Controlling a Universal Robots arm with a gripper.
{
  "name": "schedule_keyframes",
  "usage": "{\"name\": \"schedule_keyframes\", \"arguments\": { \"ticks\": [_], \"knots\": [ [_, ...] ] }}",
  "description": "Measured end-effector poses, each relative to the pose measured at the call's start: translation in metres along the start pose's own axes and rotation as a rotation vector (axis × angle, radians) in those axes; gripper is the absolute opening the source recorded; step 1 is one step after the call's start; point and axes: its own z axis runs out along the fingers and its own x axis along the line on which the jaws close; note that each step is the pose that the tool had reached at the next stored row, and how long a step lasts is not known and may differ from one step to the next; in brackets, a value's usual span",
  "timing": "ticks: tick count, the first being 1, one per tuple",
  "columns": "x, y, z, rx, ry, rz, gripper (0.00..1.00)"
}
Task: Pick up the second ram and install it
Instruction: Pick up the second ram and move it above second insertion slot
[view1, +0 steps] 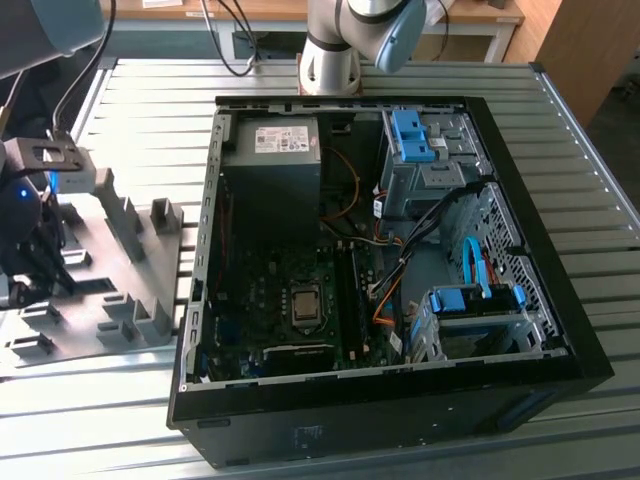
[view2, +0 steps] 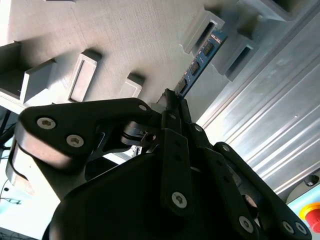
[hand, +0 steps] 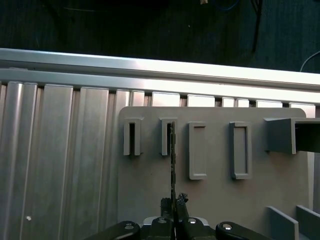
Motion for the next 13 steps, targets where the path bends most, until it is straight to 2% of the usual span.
{"name": "schedule_keyframes", "arguments": {
  "ticks": [13],
  "knots": [
    [-0.0006, 0.0004, -0.0114, 0.0001, -0.0001, 0.0, 0.14]
  ]
}}
